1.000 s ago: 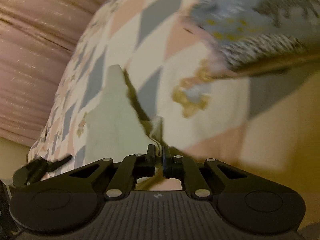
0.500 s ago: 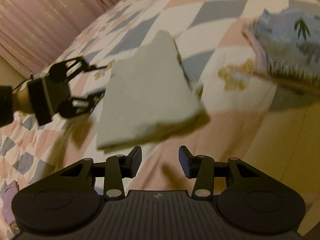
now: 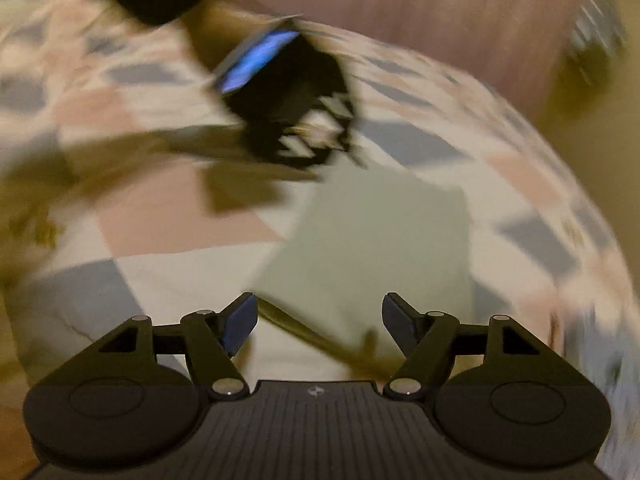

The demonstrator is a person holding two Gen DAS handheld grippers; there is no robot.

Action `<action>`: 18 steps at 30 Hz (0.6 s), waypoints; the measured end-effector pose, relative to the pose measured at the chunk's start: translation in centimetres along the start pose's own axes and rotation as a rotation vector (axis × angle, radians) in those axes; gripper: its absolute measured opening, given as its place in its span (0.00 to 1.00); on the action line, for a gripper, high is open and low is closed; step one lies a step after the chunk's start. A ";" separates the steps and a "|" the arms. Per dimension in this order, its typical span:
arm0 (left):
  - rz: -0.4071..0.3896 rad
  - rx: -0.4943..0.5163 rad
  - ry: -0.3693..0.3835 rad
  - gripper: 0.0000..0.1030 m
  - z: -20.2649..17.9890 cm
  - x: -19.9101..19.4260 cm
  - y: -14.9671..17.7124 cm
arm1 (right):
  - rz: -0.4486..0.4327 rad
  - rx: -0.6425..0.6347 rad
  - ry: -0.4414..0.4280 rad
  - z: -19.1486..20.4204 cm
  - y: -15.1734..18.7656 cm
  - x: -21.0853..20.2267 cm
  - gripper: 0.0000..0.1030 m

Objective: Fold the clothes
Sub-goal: 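Lift the folded shirt with the right gripper while the left gripper grasps its other end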

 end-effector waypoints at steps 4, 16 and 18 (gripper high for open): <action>0.023 -0.021 0.003 0.03 0.0 -0.6 -0.2 | -0.007 -0.145 0.005 3.3 -0.9 3.0 0.54; 0.109 -0.064 0.006 0.03 -0.6 -3.5 -1.1 | 0.028 -0.220 0.095 0.3 1.0 4.1 0.13; 0.150 -0.073 -0.001 0.02 -0.8 -5.2 -1.6 | 0.017 -0.216 0.068 -0.3 1.1 3.1 0.12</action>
Point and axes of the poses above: each gripper's, at about its wrist camera, not at the fingertips, and x roughly the way its jaws point, z to its left, y to its underside, the point moved 2 cm from there along x, roughly the way its jaws point, and after that the axes turned 5 degrees about -y, right-handed, at the moved point
